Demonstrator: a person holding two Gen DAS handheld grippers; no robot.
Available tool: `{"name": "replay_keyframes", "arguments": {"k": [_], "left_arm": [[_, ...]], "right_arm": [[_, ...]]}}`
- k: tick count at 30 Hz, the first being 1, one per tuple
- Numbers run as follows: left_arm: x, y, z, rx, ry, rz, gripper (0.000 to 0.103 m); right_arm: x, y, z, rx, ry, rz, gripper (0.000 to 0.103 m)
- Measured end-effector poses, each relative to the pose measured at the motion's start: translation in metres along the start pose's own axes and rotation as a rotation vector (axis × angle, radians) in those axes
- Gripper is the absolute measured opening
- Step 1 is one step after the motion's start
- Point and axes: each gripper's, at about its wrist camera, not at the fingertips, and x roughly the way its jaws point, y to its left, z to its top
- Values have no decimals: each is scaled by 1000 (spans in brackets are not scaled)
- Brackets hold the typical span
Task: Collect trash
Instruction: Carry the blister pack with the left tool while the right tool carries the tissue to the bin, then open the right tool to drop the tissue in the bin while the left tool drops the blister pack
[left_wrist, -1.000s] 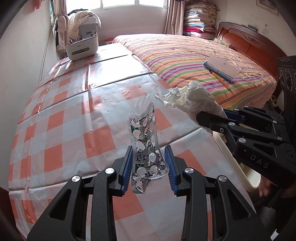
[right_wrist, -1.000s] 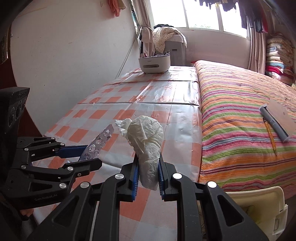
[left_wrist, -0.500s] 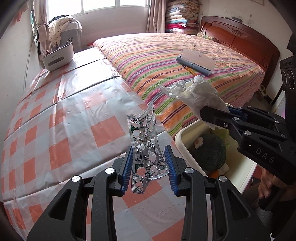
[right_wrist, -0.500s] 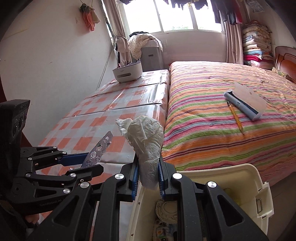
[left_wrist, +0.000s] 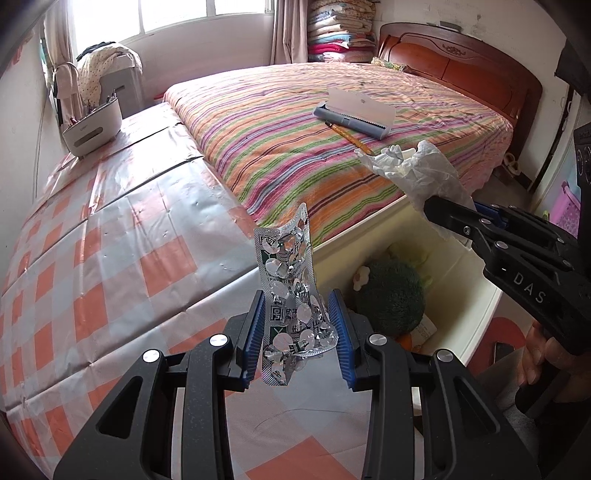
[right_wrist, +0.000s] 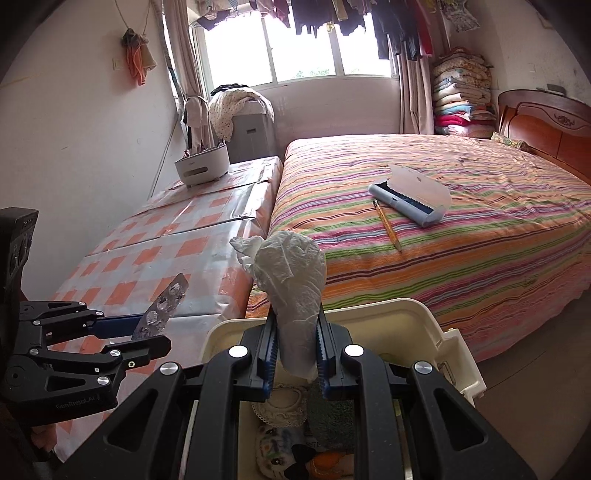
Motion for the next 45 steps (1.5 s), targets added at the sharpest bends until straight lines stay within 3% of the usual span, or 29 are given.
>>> {"name": "replay_keyframes", "arguments": {"k": [16,18,19,20,45], "left_arm": [[6,-30,2,31,7,-36,34],[7,-32,3,33,9,-38,34],[8,-32,3,34,10,-38,34],[9,-33,3,35,12,-39,34],[22,-52,10,-1,15,-101,36]], "right_arm": [[-16,-22,-12,60,-31,-73,20],[-17,-24,-11,67,-38,-85,33],[-18,-24,-11,74,-43,-96,50],[-20,-26,-11,83,-51,-91,56],[-48,-60,-5,268,-201,-67,56]]}}
